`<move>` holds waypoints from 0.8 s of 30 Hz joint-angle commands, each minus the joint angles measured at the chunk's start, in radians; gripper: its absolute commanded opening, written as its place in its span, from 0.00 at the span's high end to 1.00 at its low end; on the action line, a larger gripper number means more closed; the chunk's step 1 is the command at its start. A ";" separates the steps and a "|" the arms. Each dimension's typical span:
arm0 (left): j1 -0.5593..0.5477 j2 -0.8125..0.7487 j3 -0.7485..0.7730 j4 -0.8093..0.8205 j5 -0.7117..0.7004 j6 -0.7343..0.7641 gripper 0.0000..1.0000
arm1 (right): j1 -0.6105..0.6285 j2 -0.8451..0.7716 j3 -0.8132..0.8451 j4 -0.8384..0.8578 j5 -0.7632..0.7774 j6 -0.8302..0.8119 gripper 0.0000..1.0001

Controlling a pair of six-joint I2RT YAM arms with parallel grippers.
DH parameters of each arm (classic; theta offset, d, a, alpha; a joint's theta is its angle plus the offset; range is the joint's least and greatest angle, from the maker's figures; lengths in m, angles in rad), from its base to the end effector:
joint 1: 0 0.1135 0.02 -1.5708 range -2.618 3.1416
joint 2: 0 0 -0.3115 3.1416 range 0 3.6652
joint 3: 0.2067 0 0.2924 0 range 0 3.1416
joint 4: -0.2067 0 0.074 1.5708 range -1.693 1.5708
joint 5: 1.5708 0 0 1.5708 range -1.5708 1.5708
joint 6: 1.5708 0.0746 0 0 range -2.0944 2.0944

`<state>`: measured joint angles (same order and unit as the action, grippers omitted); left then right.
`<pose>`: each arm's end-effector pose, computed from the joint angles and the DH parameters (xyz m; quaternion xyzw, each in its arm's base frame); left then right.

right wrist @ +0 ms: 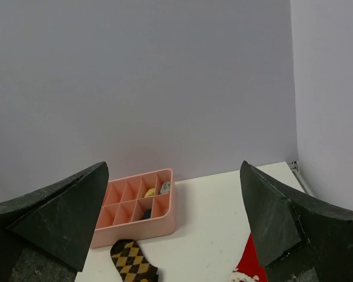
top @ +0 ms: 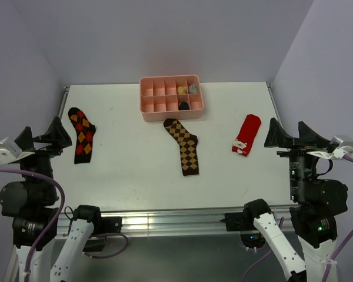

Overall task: Roll the socks
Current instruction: Adjust the sock at the center of the board.

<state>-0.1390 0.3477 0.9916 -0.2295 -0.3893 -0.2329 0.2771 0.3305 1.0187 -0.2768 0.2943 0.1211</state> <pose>0.0543 0.0210 0.4970 -0.1870 0.5280 -0.0480 0.8270 0.0459 -0.0095 0.5008 0.0801 0.5498 0.0850 0.8271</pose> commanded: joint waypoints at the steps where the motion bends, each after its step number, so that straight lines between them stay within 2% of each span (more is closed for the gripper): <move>1: -0.002 0.008 -0.010 0.021 0.026 -0.023 0.00 | 0.005 0.008 0.003 0.022 -0.009 -0.009 0.00; 6: -0.002 0.019 -0.025 0.018 0.053 -0.060 0.00 | 0.005 0.044 0.004 -0.005 -0.030 0.051 0.00; 12: -0.002 0.065 -0.064 -0.002 0.115 -0.124 0.01 | 0.007 0.159 0.007 -0.087 -0.175 0.136 0.00; 16: -0.002 0.112 -0.103 -0.017 0.176 -0.167 0.00 | 0.007 0.298 0.015 -0.150 -0.285 0.215 0.00; 21: -0.002 0.203 -0.131 -0.045 0.265 -0.210 0.00 | 0.016 0.474 -0.009 -0.190 -0.319 0.244 0.00; 24: -0.002 0.241 -0.166 -0.034 0.306 -0.220 0.00 | 0.083 0.582 -0.037 -0.161 -0.296 0.242 0.00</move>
<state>-0.1390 0.5659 0.8467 -0.2714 -0.1635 -0.4168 0.3107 0.8349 1.0088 -0.4297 0.0166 0.3393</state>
